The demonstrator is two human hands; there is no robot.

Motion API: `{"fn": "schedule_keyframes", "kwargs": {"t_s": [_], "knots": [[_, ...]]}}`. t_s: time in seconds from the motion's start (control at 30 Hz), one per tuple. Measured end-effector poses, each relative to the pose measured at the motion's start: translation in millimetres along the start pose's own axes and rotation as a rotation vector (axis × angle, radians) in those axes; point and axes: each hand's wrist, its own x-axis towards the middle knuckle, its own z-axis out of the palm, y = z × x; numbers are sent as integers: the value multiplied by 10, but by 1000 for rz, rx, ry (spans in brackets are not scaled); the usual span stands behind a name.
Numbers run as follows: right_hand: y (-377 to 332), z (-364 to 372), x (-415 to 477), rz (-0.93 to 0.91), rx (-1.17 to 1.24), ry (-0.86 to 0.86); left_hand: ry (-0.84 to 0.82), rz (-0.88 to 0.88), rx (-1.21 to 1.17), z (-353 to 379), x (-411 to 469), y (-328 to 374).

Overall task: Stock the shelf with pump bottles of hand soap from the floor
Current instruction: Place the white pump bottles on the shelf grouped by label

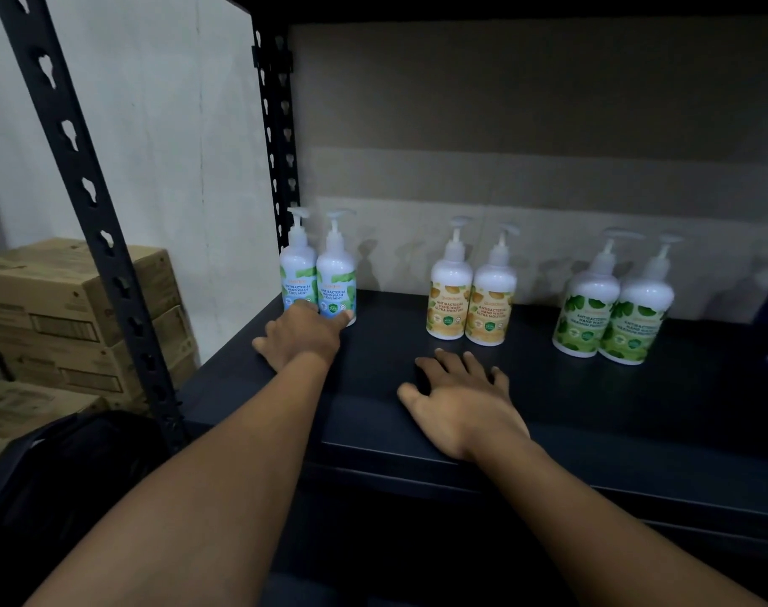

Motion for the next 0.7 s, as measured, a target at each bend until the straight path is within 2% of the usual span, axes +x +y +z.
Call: {"fn": "schedule_keyframes", "kwargs": {"t_s": [0.43, 0.57, 0.7], "knots": [[42, 9, -29, -16, 66, 48, 10, -4, -13, -70, -133, -12], [100, -21, -187, -50, 197, 160, -57, 16, -105, -228, -371, -105], [173, -29, -519, -57, 386, 240, -143, 116, -155, -451, -857, -223]]}}
